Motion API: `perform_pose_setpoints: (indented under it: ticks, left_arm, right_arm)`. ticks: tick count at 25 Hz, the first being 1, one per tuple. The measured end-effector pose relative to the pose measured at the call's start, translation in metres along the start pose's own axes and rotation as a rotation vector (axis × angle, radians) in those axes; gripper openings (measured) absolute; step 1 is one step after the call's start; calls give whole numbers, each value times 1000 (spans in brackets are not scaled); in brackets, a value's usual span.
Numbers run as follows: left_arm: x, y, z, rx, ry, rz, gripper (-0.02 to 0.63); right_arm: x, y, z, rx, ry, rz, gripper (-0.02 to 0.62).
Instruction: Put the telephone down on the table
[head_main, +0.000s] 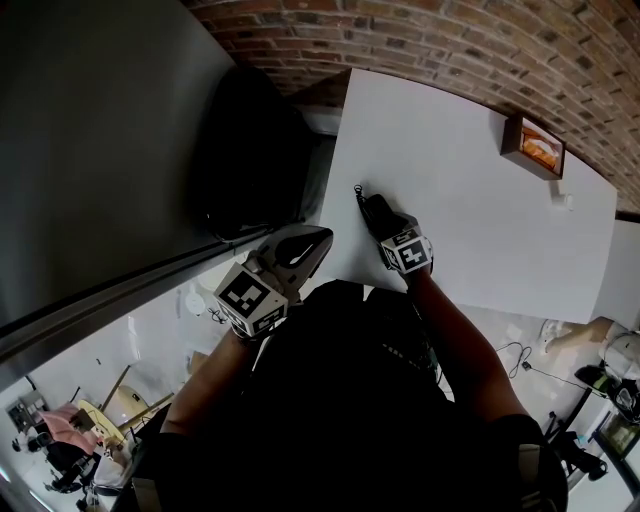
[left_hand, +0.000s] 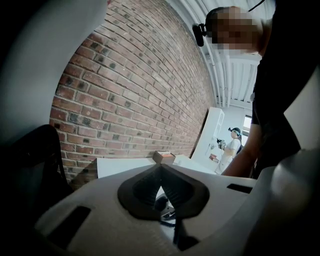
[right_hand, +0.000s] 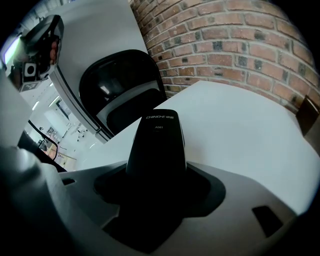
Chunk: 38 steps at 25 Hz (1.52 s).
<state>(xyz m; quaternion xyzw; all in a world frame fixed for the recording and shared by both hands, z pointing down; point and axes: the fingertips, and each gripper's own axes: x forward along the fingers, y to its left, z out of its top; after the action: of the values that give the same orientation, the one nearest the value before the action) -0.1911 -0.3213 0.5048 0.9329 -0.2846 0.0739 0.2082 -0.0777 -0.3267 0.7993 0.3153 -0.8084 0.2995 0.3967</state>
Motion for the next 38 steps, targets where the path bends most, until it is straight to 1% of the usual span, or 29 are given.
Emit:
perform_pose_setpoints:
  ticks: [6,11,16,25,28,30,34,38]
  left_arm:
    - [2,-4,1,2,-9,0,6]
    - [2,-9,-4,2,10,-5,6]
    - [3,-12,-1,-2,6,-4,6]
    - [7,-20,0,17,-3,-7,6]
    - [8,-23,-1,10,3,-4,6]
    - [10,-26,-2,9,8,-5,6]
    - [18,-35,4,20,-13,-11,6]
    - [30,-49,9,30,-26,-19,6]
  right_arm:
    - [0,3,2,-22,-8,0,276]
    - [0,4,1,-34,-9,-6,276]
    - [-1,5,1,-43,-11,0,276]
    - [-10,8,6,-57,-52,26,281]
    - [-18,9,8,-67,-64,24,281]
    - [-25,10,10,-69,-84,26,281]
    - [-49,16,20,-81,-131,38,281]
    - [-86,20,35,-89,-219,40,279]
